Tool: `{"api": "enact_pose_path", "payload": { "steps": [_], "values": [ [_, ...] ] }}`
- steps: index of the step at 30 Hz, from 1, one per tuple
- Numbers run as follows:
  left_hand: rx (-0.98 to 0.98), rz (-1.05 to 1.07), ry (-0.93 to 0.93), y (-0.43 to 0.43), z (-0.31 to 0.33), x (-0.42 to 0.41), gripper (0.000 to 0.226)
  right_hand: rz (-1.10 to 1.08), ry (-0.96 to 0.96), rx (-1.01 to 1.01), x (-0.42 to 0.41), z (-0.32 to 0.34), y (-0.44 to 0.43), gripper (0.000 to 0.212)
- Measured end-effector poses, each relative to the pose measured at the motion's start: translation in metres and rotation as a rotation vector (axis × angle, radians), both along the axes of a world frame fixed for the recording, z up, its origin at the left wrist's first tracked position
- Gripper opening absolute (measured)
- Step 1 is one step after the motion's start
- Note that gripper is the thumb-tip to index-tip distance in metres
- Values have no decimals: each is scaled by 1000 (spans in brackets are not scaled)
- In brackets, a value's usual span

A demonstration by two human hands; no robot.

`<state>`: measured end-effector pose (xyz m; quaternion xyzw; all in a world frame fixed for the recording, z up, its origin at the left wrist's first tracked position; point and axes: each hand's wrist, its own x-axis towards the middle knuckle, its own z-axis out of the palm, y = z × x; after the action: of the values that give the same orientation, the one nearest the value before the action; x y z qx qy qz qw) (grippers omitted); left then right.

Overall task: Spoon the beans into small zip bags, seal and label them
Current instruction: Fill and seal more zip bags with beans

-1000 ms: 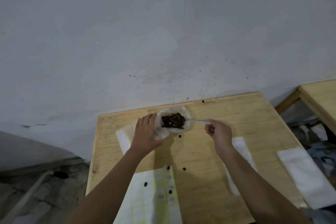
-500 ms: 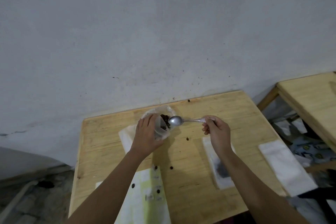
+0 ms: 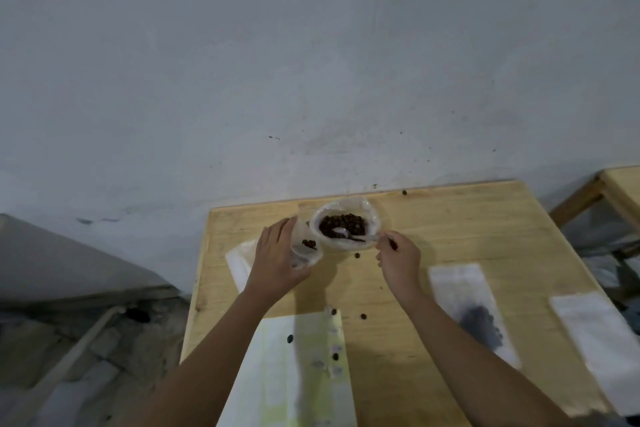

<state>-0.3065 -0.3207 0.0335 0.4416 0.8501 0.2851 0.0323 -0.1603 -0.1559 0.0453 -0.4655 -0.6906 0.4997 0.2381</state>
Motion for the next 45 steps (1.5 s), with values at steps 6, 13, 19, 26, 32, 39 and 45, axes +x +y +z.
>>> {"api": "enact_pose_path", "payload": {
  "steps": [6,13,19,26,32,39,45],
  "values": [
    [-33,2,-20,-9,-3,0,87,-178,46,-453,-14,1,10,27],
    [-97,-14,-54,1,-6,4,93,-331,172,-630,-3,3,27,9],
    [-98,-23,-32,24,-6,9,92,-271,222,-481,19,26,41,13],
    [-87,-97,-55,52,-1,21,89,56,299,-315,37,42,49,15],
    [-119,-101,-85,48,-2,20,91,-42,251,-158,37,36,53,17],
    [-107,-66,-116,30,2,9,93,-19,83,-91,23,17,34,18],
    [-63,-73,-175,19,12,8,98,166,-89,-205,13,10,25,22]
  ]
}}
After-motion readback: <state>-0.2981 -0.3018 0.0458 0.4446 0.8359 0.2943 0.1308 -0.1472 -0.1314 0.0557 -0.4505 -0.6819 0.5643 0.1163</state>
